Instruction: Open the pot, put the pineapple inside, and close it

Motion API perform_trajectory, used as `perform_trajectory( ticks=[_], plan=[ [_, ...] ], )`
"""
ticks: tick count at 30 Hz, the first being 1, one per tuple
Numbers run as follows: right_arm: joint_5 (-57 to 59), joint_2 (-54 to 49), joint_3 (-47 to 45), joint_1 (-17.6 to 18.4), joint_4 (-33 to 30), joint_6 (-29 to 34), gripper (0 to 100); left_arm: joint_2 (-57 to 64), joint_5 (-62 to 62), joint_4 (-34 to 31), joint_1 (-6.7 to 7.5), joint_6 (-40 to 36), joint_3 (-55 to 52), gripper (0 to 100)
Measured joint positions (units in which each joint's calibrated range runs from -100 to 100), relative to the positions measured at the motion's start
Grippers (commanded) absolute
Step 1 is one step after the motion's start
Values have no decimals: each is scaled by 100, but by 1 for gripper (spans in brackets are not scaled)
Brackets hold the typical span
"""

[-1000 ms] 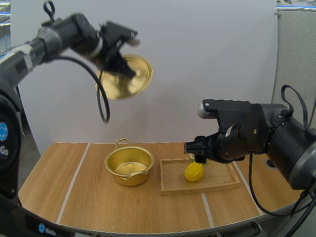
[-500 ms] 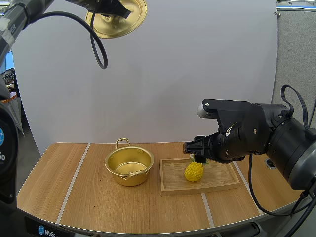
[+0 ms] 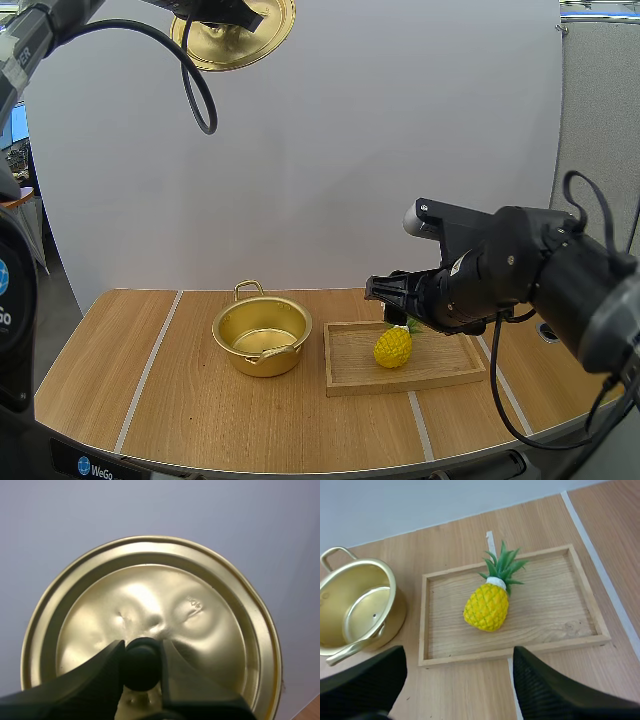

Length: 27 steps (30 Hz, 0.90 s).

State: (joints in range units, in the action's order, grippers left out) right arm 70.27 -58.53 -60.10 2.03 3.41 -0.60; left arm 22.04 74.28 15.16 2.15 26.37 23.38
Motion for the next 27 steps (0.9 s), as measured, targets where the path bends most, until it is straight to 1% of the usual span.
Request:
perform_trajectory(
  ticks=[2, 5, 8, 15, 21, 27],
  plan=[
    [-138, 199, 0, 0, -79, 110, 100, 0, 0, 0, 0, 0, 0, 0],
    [-500, 756, 0, 0, -215, 314, 100, 0, 0, 0, 0, 0, 0, 0],
    [-612, 1280, 96, 0, -341, 441, 100, 0, -6, 0, 0, 0, 0, 0],
    [-659, 2307, 885, 0, -407, 803, 100, 0, -6, 0, 0, 0, 0, 0],
    [-603, 2900, 1379, 0, -417, 1062, 100, 0, -6, 0, 0, 0, 0, 0],
    [-665, 3376, 1506, 0, -444, 1297, 100, 0, -6, 0, 0, 0, 0, 0]
  ],
)
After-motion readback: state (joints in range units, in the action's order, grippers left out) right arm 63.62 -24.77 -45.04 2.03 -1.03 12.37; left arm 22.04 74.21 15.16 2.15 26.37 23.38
